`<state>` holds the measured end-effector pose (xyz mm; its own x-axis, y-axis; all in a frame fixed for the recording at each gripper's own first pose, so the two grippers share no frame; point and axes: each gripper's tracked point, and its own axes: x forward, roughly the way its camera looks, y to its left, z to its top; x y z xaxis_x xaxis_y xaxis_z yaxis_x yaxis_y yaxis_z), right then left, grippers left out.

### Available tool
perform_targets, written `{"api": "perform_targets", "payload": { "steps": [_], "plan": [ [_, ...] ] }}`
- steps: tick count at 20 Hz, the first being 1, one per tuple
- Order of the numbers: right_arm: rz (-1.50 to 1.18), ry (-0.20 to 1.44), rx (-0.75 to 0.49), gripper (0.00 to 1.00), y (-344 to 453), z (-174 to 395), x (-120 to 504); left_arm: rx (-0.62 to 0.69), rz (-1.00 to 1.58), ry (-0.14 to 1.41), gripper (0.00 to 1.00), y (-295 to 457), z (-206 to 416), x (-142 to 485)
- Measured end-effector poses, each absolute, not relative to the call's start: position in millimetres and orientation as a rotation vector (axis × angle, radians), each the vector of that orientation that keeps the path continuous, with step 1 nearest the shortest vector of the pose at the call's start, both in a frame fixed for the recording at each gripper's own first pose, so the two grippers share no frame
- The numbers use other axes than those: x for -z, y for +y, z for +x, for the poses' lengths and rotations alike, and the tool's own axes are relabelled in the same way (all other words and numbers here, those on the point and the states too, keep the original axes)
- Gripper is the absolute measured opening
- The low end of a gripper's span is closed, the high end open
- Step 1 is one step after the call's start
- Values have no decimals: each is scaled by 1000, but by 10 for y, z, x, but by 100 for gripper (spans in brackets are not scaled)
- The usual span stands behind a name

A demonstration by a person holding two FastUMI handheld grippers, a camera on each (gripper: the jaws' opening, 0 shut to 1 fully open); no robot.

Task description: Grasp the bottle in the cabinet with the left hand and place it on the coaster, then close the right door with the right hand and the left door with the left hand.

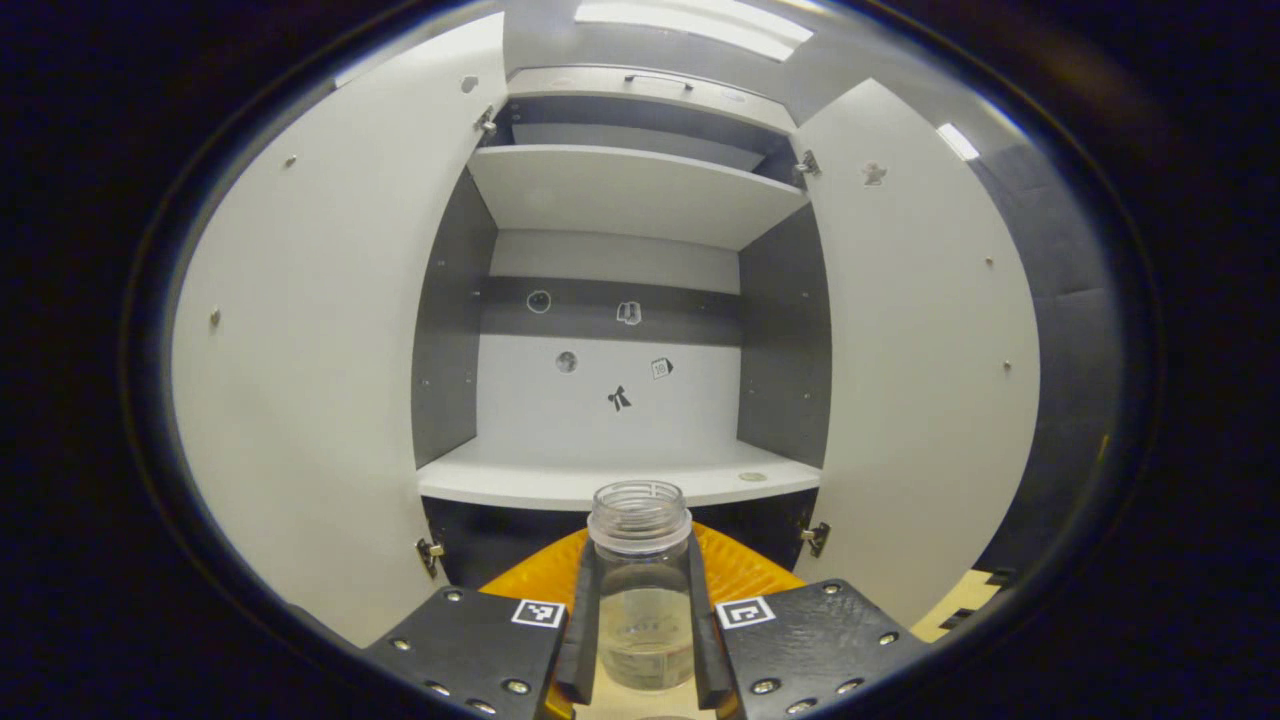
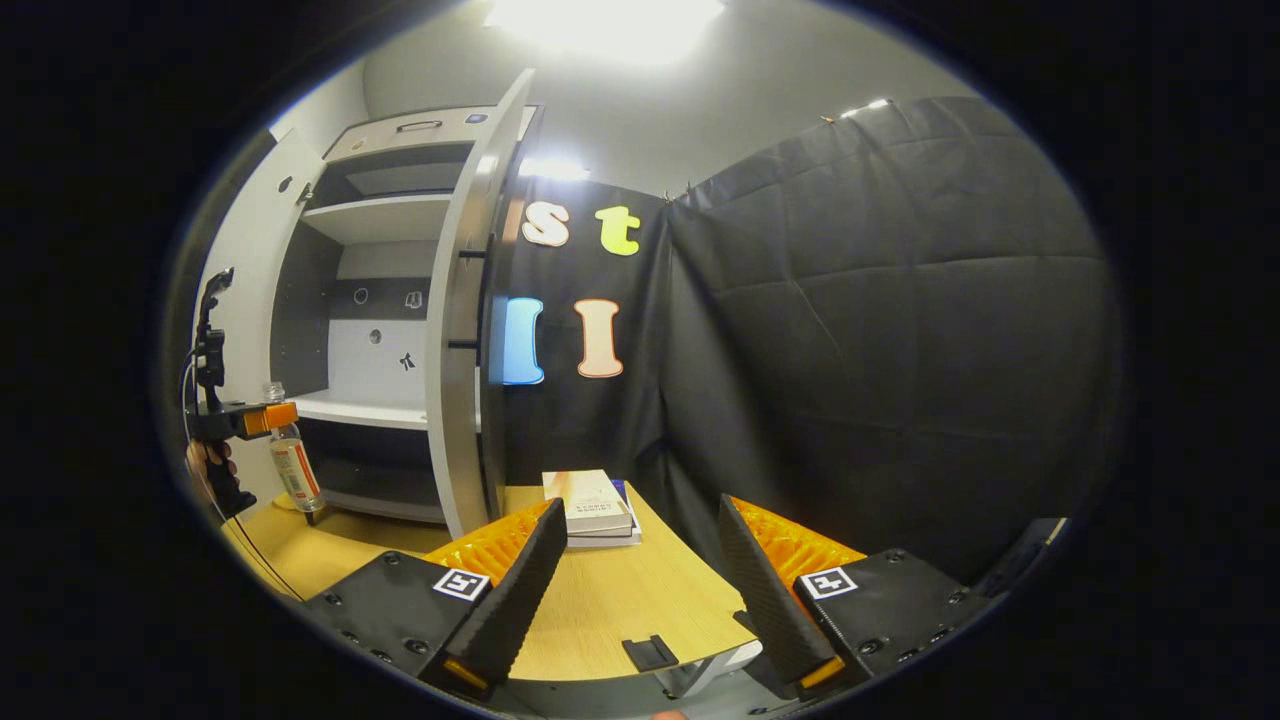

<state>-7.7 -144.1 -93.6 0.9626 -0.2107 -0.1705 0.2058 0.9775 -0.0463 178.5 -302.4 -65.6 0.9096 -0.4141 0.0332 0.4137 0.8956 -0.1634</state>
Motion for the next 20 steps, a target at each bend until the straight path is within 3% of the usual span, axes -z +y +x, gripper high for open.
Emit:
{"api": "perform_targets", "payload": {
  "steps": [18, 20],
  "plan": [
    [-87, 212, 206, 94, -1300, -288, 1103, 453, -185, 159, 40, -3188, 1477, 2087],
    [-85, 214, 210, 97, -1317, -301, 1107, 457, -170, 175, 40, -3242, 1430, 2234]
  ]
}}
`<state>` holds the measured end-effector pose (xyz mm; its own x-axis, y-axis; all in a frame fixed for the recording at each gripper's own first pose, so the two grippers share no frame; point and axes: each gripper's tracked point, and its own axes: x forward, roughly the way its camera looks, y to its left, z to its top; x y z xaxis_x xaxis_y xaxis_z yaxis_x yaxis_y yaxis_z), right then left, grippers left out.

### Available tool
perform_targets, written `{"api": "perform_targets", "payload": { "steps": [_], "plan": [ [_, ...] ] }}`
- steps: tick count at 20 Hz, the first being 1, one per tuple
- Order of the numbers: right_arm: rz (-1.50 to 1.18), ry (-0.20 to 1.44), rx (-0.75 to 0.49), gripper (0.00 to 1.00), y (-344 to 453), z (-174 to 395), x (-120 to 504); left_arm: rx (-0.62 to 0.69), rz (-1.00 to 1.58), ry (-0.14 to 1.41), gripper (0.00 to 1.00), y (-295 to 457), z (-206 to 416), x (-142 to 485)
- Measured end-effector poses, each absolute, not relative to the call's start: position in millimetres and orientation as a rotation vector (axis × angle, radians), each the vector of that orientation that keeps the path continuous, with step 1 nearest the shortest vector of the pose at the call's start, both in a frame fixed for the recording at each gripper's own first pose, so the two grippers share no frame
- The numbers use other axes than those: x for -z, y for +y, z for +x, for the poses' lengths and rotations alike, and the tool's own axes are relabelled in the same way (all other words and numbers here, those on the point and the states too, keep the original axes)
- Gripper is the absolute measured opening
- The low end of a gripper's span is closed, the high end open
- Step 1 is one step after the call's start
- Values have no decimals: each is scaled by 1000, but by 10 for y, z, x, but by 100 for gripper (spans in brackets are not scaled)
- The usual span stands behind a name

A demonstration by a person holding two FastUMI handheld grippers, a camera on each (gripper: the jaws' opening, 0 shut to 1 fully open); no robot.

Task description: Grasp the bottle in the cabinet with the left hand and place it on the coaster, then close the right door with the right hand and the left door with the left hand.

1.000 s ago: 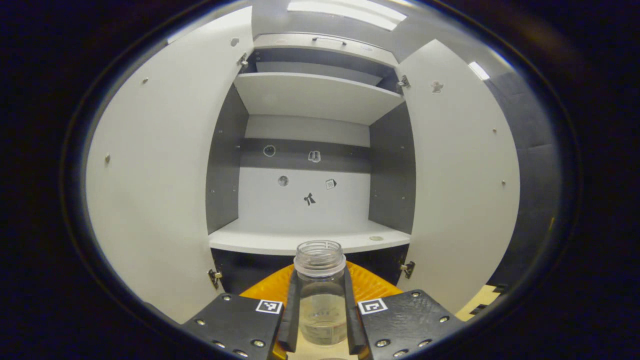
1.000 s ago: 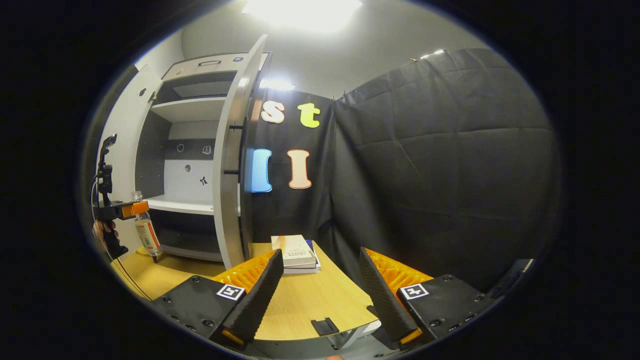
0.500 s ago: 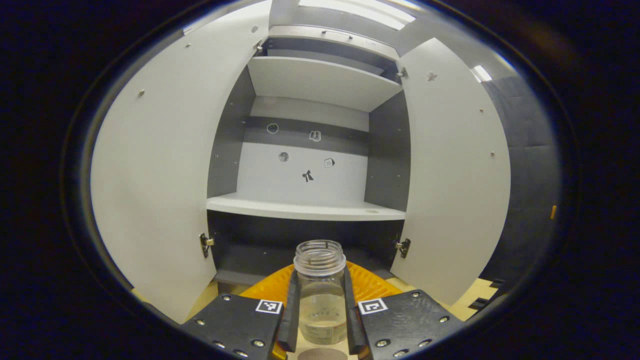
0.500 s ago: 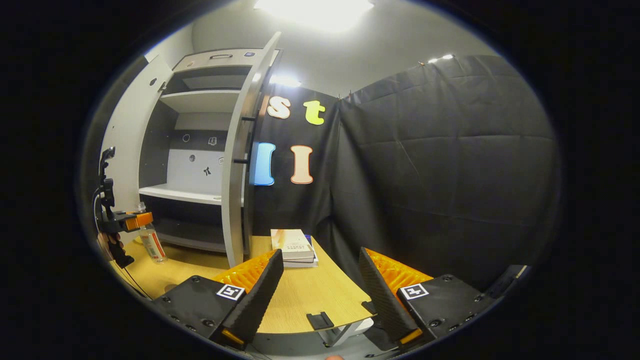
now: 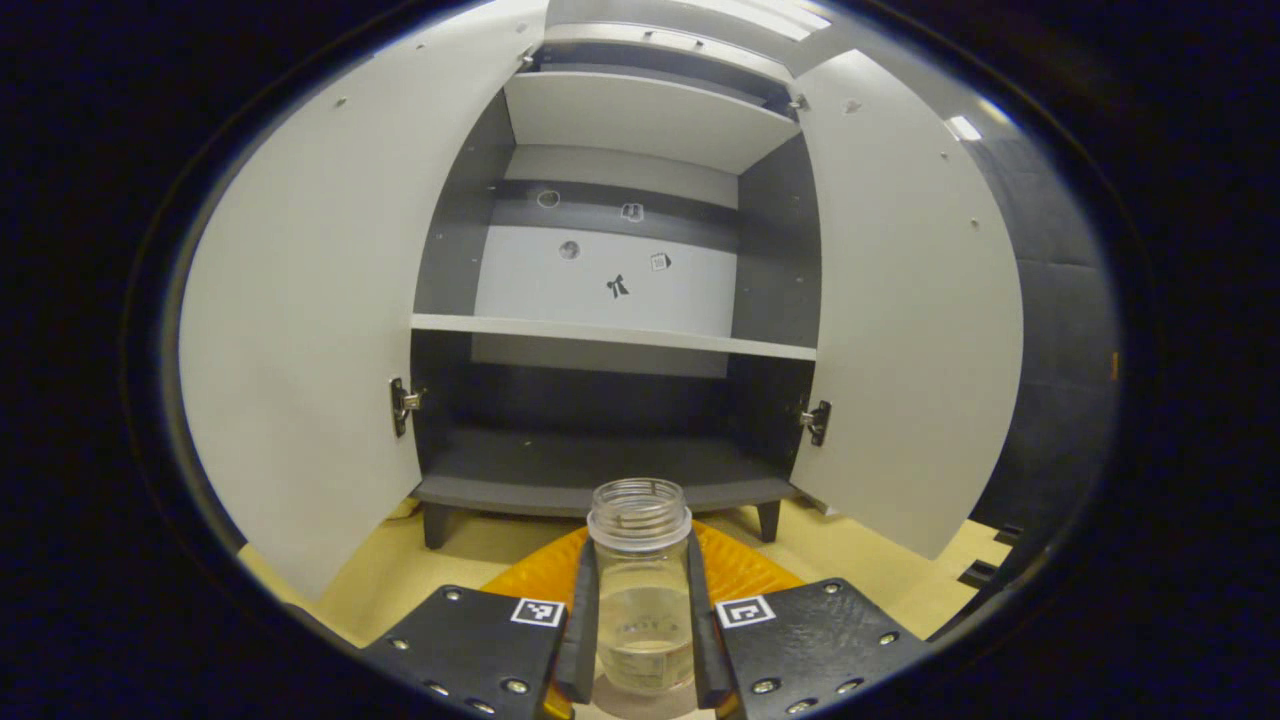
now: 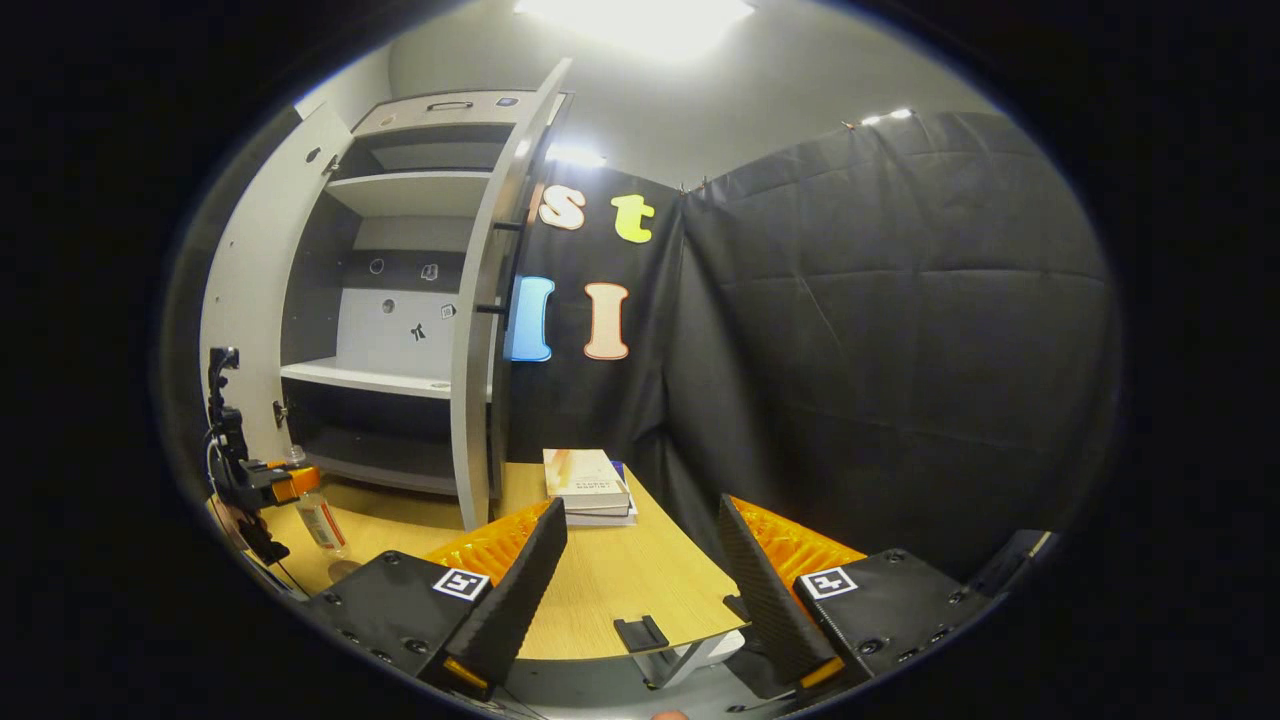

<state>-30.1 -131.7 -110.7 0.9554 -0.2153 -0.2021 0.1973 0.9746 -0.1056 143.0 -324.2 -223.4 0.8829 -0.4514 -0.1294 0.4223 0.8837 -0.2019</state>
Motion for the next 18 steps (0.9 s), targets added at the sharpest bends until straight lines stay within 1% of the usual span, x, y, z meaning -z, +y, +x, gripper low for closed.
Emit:
{"api": "perform_targets", "payload": {
  "steps": [8, 9, 10, 13, 14, 15, 16, 17, 18],
  "plan": [
    [-72, 241, 227, 97, -1401, -357, 1203, 449, -115, 227, 40, -3374, 1307, 2627],
    [-71, 242, 229, 97, -1417, -359, 1213, 446, -108, 239, 41, -3373, 1288, 2669],
    [-70, 242, 228, 94, -1421, -362, 1204, 443, -109, 218, 41, -3371, 1271, 2647],
    [-80, 237, 219, 94, -1408, -362, 1204, 435, -102, 217, 44, -3348, 1199, 2666],
    [-81, 235, 216, 94, -1411, -363, 1193, 430, -101, 221, 48, -3348, 1198, 2677],
    [-79, 233, 211, 97, -1398, -368, 1190, 423, -101, 228, 46, -3331, 1192, 2675],
    [-75, 229, 206, 94, -1386, -368, 1173, 415, -102, 234, 49, -3304, 1166, 2675],
    [-70, 220, 200, 97, -1386, -371, 1139, 410, -108, 238, 60, -3288, 1147, 2658],
    [-66, 209, 195, 97, -1381, -369, 1100, 400, -108, 240, 64, -3267, 1134, 2640]
  ]
}}
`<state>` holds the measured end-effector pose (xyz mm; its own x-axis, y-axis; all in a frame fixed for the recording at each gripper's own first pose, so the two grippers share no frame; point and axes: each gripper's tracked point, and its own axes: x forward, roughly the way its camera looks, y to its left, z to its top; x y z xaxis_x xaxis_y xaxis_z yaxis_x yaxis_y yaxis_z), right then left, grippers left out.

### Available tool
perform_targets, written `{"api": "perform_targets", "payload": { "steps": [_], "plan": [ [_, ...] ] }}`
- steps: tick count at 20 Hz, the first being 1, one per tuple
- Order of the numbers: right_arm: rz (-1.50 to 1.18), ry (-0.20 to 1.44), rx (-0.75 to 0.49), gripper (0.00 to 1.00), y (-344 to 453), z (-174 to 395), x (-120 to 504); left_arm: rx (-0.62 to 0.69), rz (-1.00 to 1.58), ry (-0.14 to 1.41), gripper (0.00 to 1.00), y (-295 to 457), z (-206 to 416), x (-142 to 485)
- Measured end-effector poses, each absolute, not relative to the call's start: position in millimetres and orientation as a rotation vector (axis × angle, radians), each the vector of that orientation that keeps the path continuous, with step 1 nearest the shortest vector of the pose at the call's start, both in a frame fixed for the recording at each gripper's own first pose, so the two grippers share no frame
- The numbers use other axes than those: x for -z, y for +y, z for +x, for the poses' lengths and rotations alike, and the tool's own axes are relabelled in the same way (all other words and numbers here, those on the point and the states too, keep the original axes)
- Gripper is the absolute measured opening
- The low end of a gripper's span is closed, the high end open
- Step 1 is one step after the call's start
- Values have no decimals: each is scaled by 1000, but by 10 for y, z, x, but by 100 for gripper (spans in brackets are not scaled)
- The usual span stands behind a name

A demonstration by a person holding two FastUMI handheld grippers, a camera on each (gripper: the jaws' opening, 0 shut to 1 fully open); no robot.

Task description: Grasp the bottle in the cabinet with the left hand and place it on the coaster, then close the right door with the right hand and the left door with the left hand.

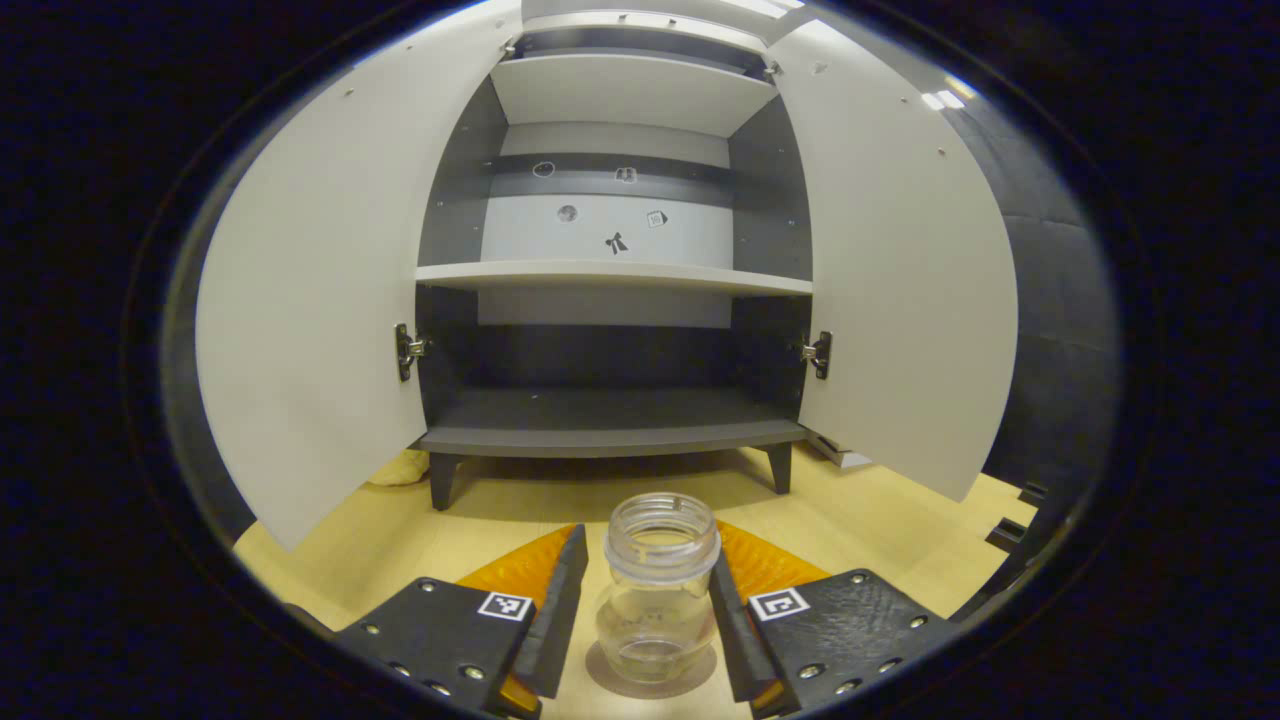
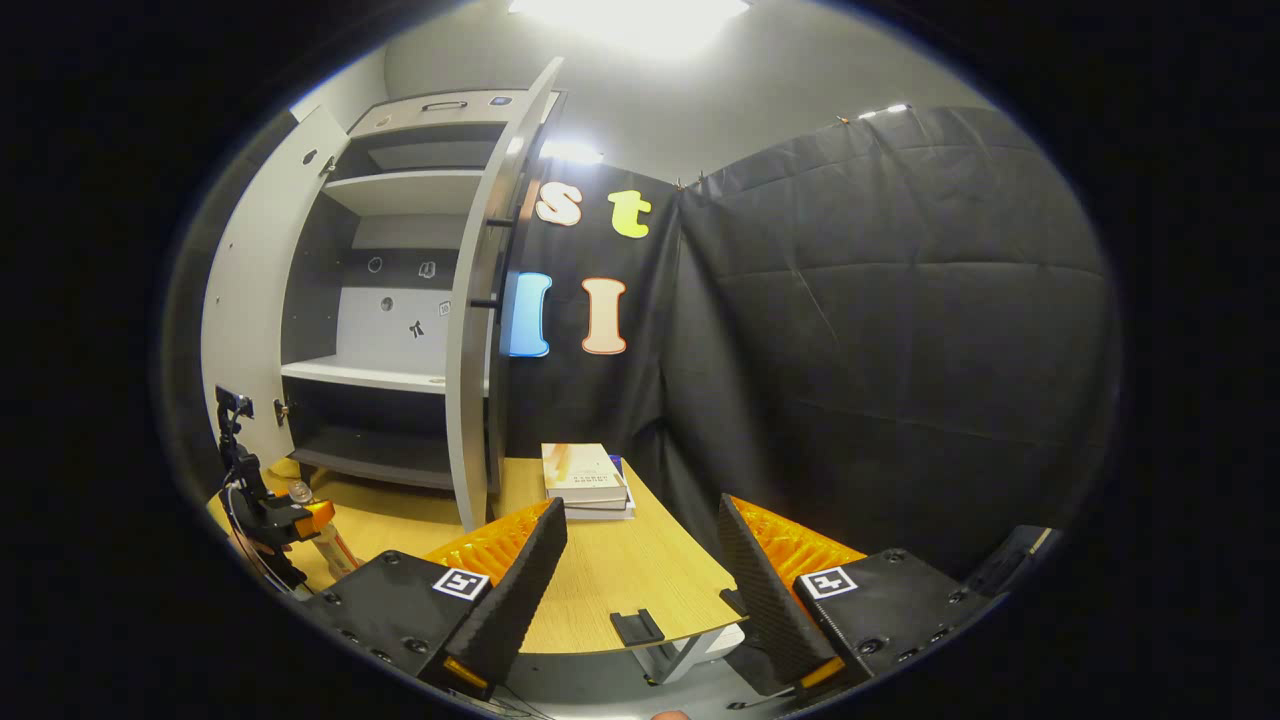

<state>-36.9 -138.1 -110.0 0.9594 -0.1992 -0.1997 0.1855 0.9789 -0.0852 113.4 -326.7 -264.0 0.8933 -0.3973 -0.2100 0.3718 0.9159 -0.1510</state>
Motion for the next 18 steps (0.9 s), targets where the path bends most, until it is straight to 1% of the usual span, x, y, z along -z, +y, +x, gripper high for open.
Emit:
{"api": "perform_targets", "payload": {
  "steps": [1, 2, 3, 4, 5, 6, 7, 8, 9, 10, 15, 16, 18],
  "plan": [
    [-64, 200, 190, 97, -1371, -360, 1072, 390, -106, 239, 75, -3246, 1134, 2590],
    [-60, 194, 183, 94, -1372, -344, 1045, 383, -104, 237, 76, -3215, 1116, 2538],
    [-54, 189, 177, 94, -1368, -333, 1021, 387, -108, 233, 77, -3213, 1097, 2461],
    [-44, 183, 170, 97, -1366, -321, 989, 399, -112, 230, 77, -3215, 1069, 2391],
    [-32, 175, 164, 97, -1369, -307, 957, 406, -111, 227, 77, -3207, 1033, 2297],
    [-20, 169, 159, 94, -1371, -282, 918, 405, -102, 217, 79, -3190, 999, 2188],
    [-6, 164, 155, 94, -1383, -260, 880, 404, -92, 199, 77, -3162, 967, 2047],
    [9, 160, 146, 94, -1384, -232, 845, 401, -83, 178, 78, -3127, 923, 1899],
    [25, 154, 134, 97, -1377, -192, 803, 396, -74, 159, 78, -3090, 876, 1758],
    [38, 147, 123, 94, -1378, -150, 744, 387, -69, 144, 77, -3027, 830, 1639],
    [84, 109, 90, 94, -1441, 89, 490, 340, -56, 88, 78, -2679, 561, 1104],
    [94, 100, 86, 97, -1441, 147, 446, 324, -58, 82, 78, -2580, 511, 1042],
    [108, 83, 81, 97, -1451, 272, 337, 284, -49, 76, 77, -2354, 454, 948]
  ]
}}
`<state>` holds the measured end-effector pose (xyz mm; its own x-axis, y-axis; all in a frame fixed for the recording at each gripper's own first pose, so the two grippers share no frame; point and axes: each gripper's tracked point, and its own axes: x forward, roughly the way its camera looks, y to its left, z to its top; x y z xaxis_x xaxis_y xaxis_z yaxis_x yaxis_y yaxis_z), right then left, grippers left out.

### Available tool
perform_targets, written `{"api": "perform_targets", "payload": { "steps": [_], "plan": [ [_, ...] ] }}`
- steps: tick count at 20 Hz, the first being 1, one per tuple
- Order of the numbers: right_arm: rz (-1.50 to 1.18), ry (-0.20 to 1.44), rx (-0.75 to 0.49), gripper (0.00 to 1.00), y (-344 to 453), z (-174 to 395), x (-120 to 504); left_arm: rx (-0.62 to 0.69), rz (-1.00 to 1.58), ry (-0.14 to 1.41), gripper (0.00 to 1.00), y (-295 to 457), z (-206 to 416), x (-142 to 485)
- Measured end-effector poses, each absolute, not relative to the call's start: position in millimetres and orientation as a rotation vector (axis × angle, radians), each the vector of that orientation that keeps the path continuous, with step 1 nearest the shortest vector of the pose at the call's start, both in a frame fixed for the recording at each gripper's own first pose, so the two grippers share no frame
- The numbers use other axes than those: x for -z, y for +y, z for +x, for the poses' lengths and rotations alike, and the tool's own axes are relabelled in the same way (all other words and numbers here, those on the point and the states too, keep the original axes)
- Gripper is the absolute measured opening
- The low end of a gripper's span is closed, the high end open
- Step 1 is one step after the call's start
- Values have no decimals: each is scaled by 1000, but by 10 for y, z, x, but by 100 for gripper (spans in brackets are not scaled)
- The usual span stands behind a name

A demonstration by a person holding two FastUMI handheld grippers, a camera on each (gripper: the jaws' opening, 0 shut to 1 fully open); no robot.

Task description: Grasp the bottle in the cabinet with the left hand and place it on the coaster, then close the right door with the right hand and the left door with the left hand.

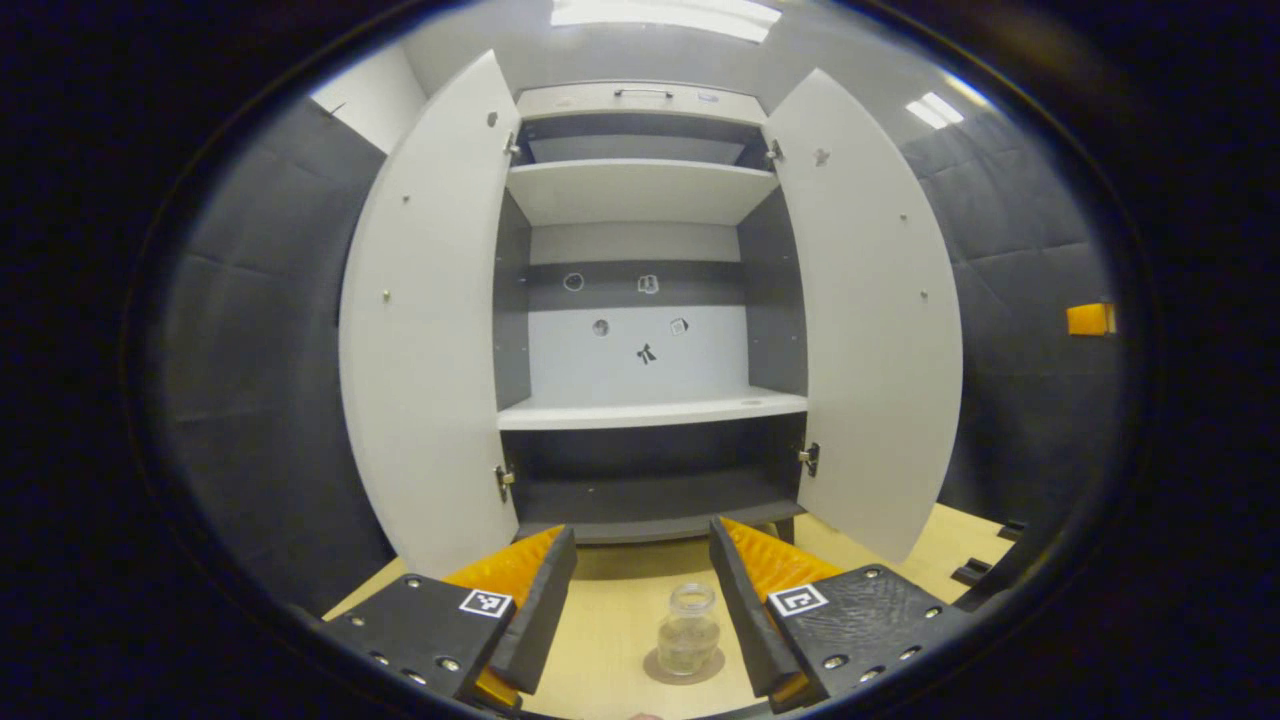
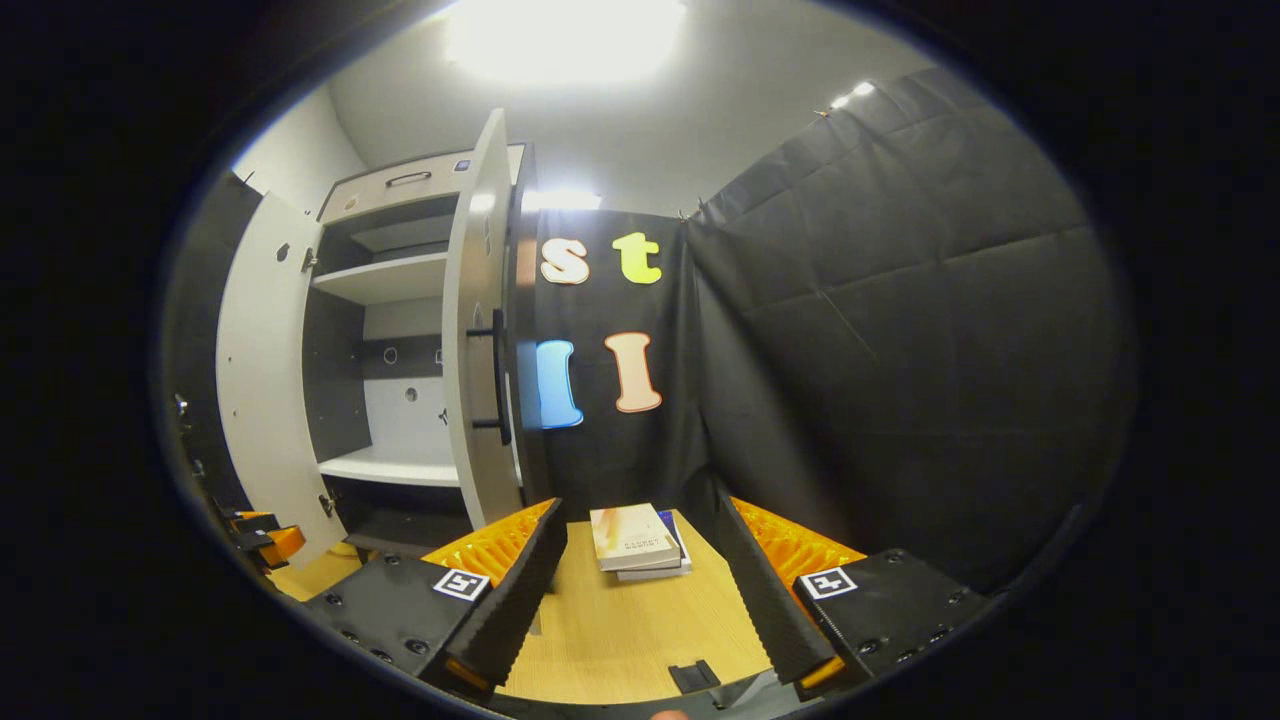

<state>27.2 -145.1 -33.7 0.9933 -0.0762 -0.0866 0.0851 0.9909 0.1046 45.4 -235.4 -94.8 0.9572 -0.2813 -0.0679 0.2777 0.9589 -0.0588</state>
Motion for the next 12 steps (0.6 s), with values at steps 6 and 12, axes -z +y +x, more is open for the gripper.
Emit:
{"api": "perform_targets", "payload": {
  "steps": [6, 12],
  "plan": [
    [88, 55, 79, 96, -1433, 750, 59, 184, -59, 86, 78, -1686, 324, 804],
    [69, 59, 90, 96, -1241, 1215, -98, 93, -37, 50, 77, -1008, 322, 618]
  ]
}}
